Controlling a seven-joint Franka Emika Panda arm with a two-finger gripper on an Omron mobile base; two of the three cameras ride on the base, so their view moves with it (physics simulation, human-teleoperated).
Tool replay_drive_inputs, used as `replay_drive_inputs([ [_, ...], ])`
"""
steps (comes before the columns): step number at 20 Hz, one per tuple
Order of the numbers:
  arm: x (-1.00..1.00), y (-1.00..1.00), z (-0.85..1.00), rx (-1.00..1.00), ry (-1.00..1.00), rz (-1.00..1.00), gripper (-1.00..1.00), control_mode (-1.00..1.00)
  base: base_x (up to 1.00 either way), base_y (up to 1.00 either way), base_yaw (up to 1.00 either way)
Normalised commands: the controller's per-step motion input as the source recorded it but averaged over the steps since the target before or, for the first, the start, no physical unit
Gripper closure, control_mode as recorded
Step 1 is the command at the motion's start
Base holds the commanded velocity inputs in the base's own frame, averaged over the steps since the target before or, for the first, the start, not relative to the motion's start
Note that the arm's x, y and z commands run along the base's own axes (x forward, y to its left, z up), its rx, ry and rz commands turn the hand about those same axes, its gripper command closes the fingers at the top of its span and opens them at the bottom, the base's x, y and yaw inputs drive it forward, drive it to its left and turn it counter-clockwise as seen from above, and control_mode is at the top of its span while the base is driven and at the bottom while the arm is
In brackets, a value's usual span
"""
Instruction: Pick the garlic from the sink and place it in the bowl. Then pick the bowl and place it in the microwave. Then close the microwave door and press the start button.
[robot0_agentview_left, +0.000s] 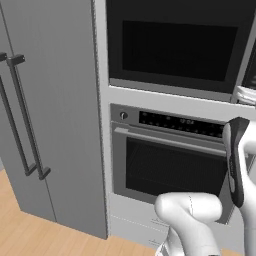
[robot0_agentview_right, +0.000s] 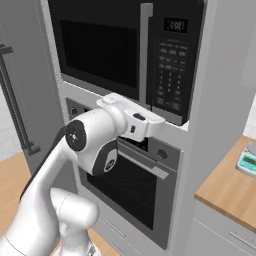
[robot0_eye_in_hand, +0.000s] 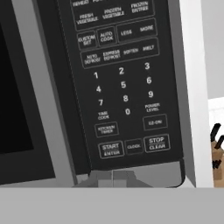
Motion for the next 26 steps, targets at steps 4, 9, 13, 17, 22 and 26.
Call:
replay_drive_inputs([
  [4, 0.04, 0.00, 0.00, 0.00, 0.00, 0.01, 1.00, -1.00, 0.00, 0.00, 0.00],
  [9, 0.24, -0.07, 0.00, 0.00, 0.00, 0.02, 1.00, -1.00, 0.00, 0.00, 0.00],
  [13, 0.26, -0.17, 0.00, 0.00, 0.00, 0.04, 1.00, -1.00, 0.00, 0.00, 0.00],
  [17, 0.03, -0.18, -0.01, 0.00, -0.01, 0.05, 1.00, -1.00, 0.00, 0.00, 0.00],
  [22, 0.15, -0.11, -0.04, 0.00, -0.01, 0.05, 1.00, -1.00, 0.00, 0.00, 0.00],
  [26, 0.24, 0.00, 0.00, 0.00, -0.01, 0.02, 1.00, -1.00, 0.00, 0.00, 0.00],
])
